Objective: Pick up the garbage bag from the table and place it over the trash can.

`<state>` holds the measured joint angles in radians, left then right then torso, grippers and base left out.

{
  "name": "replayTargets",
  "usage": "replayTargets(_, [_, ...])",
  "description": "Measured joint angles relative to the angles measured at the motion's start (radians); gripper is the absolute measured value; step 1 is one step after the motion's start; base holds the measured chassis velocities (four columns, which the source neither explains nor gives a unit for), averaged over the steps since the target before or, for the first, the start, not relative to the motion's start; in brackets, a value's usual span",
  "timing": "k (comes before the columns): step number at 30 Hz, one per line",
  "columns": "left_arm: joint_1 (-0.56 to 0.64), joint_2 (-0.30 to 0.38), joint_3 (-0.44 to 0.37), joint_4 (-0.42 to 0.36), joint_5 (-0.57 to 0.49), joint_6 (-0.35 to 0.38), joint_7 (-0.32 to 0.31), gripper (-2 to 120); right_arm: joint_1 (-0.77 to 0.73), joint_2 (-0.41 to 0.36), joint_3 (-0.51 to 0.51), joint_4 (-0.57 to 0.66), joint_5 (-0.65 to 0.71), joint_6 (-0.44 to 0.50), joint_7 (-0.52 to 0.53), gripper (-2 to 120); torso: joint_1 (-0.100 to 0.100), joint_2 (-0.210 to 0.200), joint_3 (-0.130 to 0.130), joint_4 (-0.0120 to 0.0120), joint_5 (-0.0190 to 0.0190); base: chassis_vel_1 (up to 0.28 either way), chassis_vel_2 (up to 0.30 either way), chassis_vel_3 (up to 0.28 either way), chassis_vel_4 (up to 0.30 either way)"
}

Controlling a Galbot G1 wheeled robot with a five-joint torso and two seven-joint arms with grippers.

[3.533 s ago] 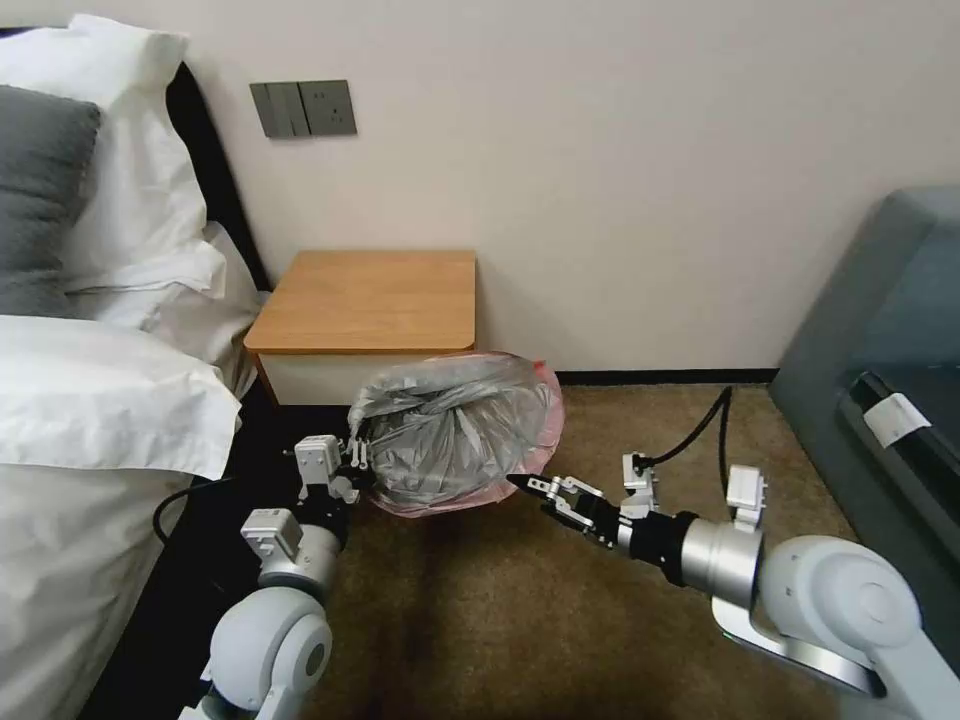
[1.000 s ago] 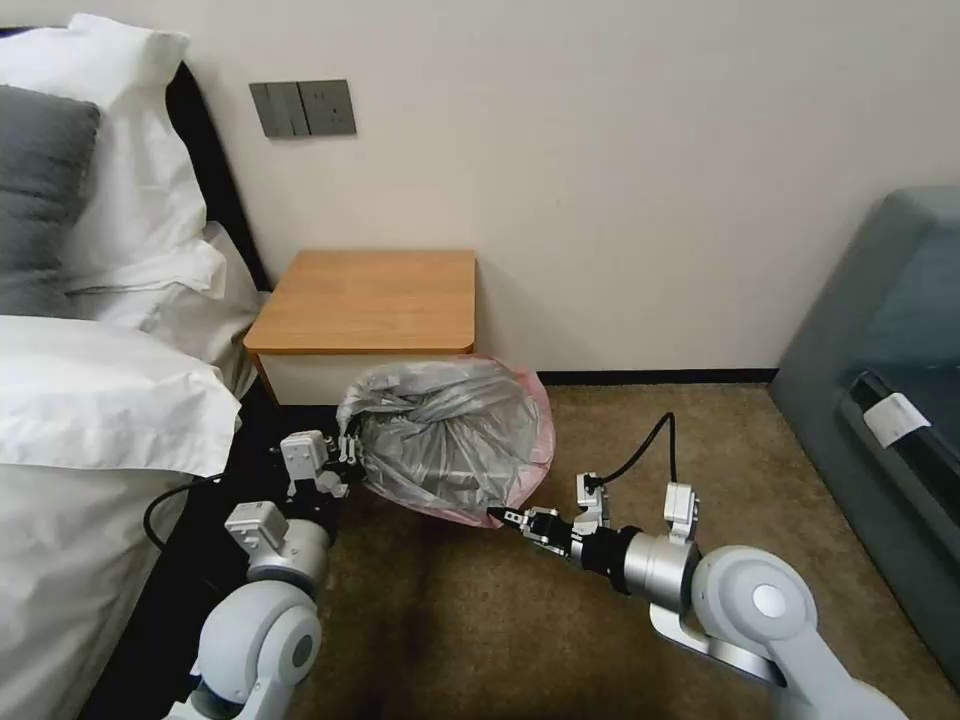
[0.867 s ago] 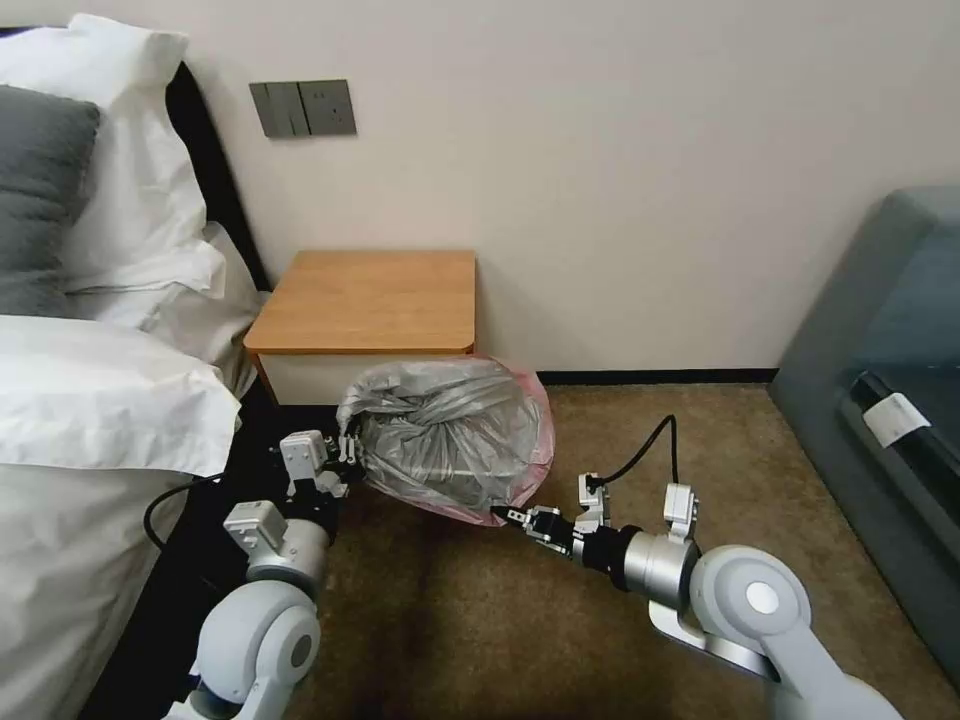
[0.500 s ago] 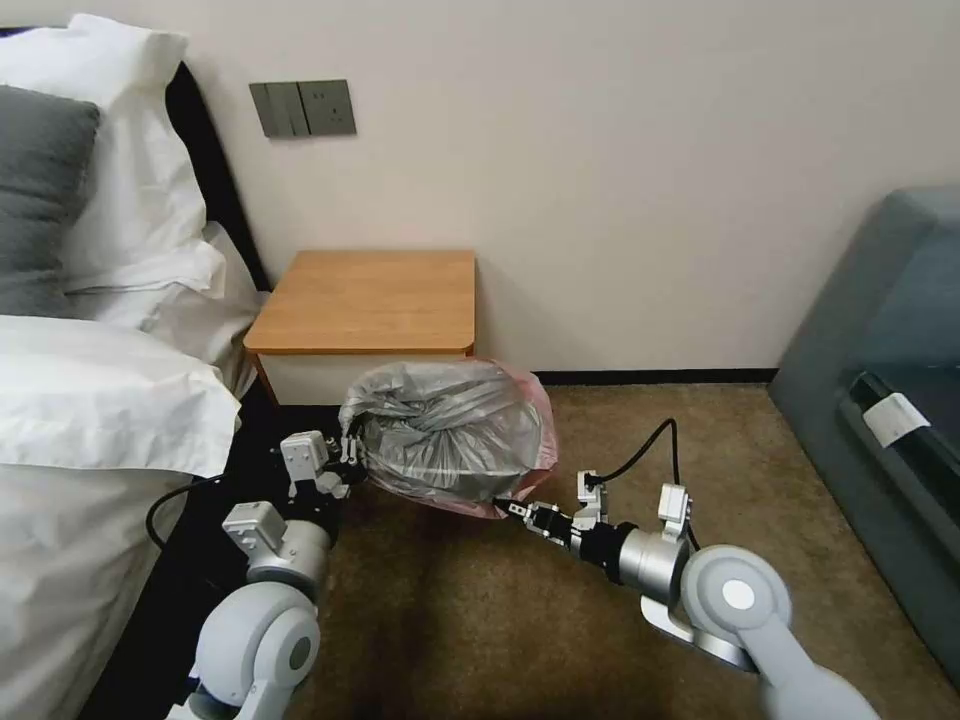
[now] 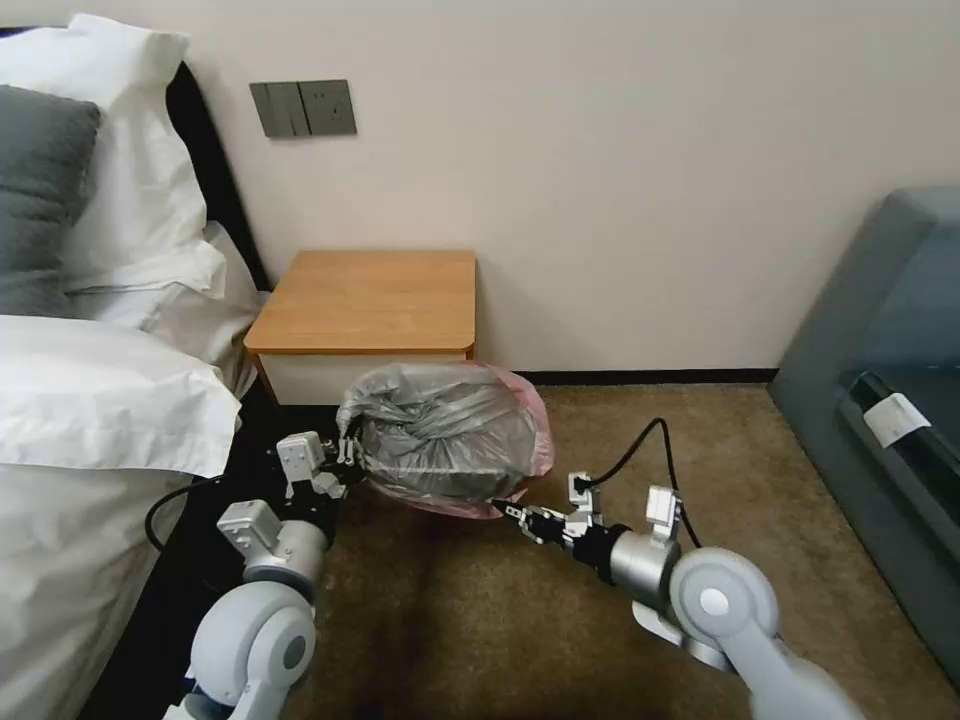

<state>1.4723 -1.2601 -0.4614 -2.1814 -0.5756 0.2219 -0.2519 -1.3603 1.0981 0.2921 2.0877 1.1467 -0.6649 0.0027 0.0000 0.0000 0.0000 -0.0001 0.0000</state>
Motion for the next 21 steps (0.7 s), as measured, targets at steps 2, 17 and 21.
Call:
replayTargets(2, [-0.002, 0.0, -0.001, 0.004, 0.0, -0.001, -0.001, 11, -0.015, -0.009, 0.006, 0.016, -0.027, 0.013, -0.021, 25, 0.0, 0.0, 0.0, 0.0001, -0.0001, 0.0, 0.0, 0.0, 0.0])
replayTargets(17, [-0.003, 0.006, -0.023, 0.016, 0.017, -0.007, -0.007, 11, -0.157, -0.065, 0.147, 0.282, -0.15, 0.092, -0.094, 80, 0.0, 0.0, 0.0, 0.0001, 0.0, 0.0, 0.0, 0.0, 0.0])
replayTargets(21, [0.0, 0.007, -0.023, 0.015, 0.026, -0.008, -0.008, 11, -0.123, -0.077, 0.194, 0.313, -0.208, 0.117, -0.094, 93, 0.0, 0.0, 0.0, 0.0, -0.0001, 0.0, 0.0, 0.0, 0.0])
